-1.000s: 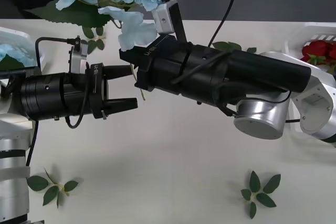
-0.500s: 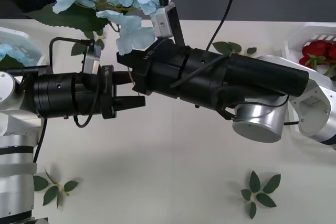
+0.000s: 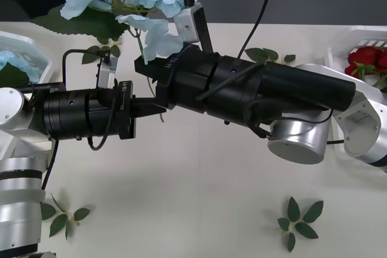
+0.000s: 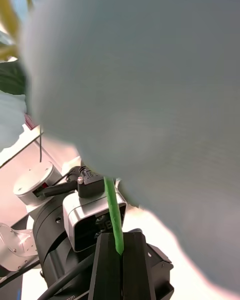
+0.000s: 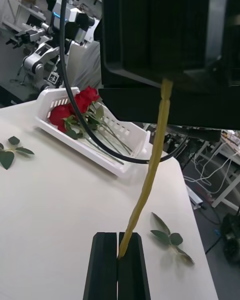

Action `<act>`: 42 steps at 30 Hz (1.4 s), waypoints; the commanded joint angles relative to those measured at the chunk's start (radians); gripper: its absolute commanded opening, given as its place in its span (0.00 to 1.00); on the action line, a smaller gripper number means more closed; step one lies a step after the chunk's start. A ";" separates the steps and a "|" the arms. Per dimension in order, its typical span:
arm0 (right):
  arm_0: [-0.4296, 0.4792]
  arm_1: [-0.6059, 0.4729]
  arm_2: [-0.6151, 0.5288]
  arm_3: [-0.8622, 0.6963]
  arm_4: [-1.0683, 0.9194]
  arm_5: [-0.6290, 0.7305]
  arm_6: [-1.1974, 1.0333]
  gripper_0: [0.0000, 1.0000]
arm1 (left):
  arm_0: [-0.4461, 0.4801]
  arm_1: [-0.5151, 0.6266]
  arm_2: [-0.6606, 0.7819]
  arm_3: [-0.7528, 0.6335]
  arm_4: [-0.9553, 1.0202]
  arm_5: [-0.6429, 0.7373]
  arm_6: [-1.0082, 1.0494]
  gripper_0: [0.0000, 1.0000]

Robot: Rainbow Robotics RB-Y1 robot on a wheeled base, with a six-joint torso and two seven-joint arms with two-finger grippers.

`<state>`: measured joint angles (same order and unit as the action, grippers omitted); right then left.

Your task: Put the red flowers into the right box and the blue flowers into the left box

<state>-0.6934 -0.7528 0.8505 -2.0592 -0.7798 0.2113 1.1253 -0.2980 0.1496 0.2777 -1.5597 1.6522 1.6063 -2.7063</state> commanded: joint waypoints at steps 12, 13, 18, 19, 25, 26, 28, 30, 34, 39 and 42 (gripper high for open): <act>-0.026 -0.008 -0.014 -0.018 -0.004 -0.047 -0.053 0.99 | -0.030 -0.001 -0.003 -0.019 0.038 -0.009 0.001 0.00; -0.026 -0.010 -0.018 -0.018 -0.004 -0.056 -0.055 0.99 | -0.030 0.001 0.000 -0.020 0.046 -0.008 0.001 0.00; -0.003 -0.019 -0.057 -0.016 -0.001 -0.082 -0.056 0.99 | -0.030 0.001 0.026 -0.022 0.052 0.020 0.001 0.00; 0.005 -0.023 -0.068 -0.018 0.001 -0.089 -0.058 0.98 | -0.030 0.001 0.032 -0.023 0.052 0.026 0.001 0.00; 0.091 -0.109 -0.156 -0.018 -0.013 -0.153 -0.068 0.98 | -0.029 0.024 0.075 -0.031 0.052 0.061 0.001 0.00; 0.120 -0.135 -0.182 -0.018 -0.016 -0.164 -0.071 0.98 | -0.027 0.038 0.077 -0.033 0.055 0.061 0.001 0.00; 0.178 -0.172 -0.243 -0.019 -0.024 -0.161 -0.075 0.98 | -0.021 0.071 0.083 -0.034 0.063 0.061 0.001 0.00; 0.250 -0.201 -0.318 -0.018 -0.032 -0.155 -0.079 0.98 | -0.012 0.107 0.100 -0.034 0.072 0.061 0.001 0.00; 0.382 -0.235 -0.467 -0.030 -0.042 -0.089 -0.088 0.99 | 0.014 0.174 0.149 -0.034 0.100 0.055 0.001 0.00; 0.496 -0.255 -0.634 -0.059 -0.099 0.063 -0.096 0.99 | 0.037 0.263 0.242 -0.034 0.107 0.052 0.001 0.00; 0.540 -0.255 -0.737 -0.073 -0.150 0.204 -0.087 0.99 | 0.051 0.309 0.301 -0.034 0.107 0.050 0.001 0.00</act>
<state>-0.1597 -0.9898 0.1770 -2.0822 -0.8987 0.3499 1.0622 -0.2685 0.4013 0.5340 -1.5612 1.7451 1.6630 -2.7063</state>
